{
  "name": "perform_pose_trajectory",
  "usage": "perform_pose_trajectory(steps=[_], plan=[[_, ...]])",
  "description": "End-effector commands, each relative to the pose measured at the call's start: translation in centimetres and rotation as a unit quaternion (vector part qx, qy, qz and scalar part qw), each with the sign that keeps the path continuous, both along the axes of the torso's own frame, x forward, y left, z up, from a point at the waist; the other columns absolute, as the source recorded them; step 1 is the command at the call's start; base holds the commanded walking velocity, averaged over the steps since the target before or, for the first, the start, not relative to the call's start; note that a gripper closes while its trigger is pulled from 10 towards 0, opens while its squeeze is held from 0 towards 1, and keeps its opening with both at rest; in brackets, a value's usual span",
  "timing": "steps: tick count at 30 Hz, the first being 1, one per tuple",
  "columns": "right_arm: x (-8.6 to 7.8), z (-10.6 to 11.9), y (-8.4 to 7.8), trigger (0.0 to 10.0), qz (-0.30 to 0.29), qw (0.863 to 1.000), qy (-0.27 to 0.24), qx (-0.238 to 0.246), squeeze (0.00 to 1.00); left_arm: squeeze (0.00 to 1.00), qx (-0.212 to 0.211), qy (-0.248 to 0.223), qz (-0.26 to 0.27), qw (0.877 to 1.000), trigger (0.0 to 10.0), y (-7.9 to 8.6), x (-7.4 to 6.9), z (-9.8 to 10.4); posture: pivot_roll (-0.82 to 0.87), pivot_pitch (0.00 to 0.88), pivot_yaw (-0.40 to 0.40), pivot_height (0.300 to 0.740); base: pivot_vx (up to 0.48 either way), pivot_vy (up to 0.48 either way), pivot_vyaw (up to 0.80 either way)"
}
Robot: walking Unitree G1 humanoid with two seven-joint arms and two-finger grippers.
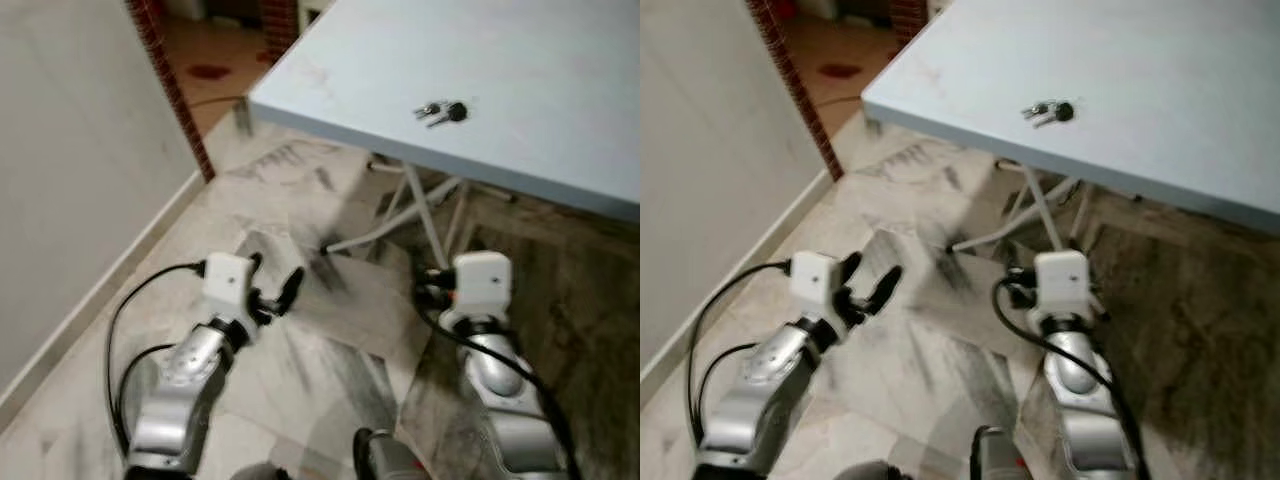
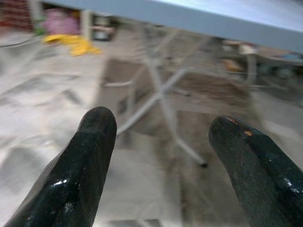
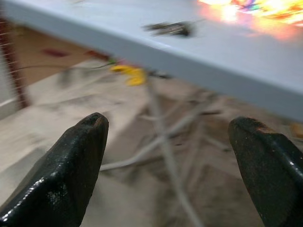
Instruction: Hang keys on a hook
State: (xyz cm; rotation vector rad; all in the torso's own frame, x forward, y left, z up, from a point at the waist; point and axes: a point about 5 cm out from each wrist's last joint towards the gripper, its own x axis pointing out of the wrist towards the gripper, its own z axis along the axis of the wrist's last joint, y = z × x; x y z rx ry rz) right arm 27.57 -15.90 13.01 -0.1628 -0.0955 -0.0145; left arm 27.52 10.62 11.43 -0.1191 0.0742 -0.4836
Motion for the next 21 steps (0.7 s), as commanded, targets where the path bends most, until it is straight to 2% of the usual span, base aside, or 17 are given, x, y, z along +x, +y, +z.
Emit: perform_pose_trajectory(steps=[1,9,21], plan=[[-0.26,0.27,0.67,10.0,0.01,1.0,-0.005,0.009,0.0,0.0,0.007,0.004,0.012,1.0,10.0,0.98,-0.22,-0.23,-0.06,0.213,0.067,0.74,0.0,0.0,-0.79],[-0.62,0.41,0.5,10.0,0.006,1.0,-0.009,0.009,0.0,0.0,0.003,0.003,0.013,1.0,10.0,0.91,-0.2,-0.2,-0.07,0.218,0.068,0.74,0.0,0.0,-0.74],[-0.29,1.11,0.82,10.0,0.019,0.999,-0.025,-0.005,0.0,0.0,-0.015,-0.004,0.013,1.0,10.0,1.01,-0.04,0.18,-0.07,0.215,0.069,0.74,0.0,0.0,0.0]])
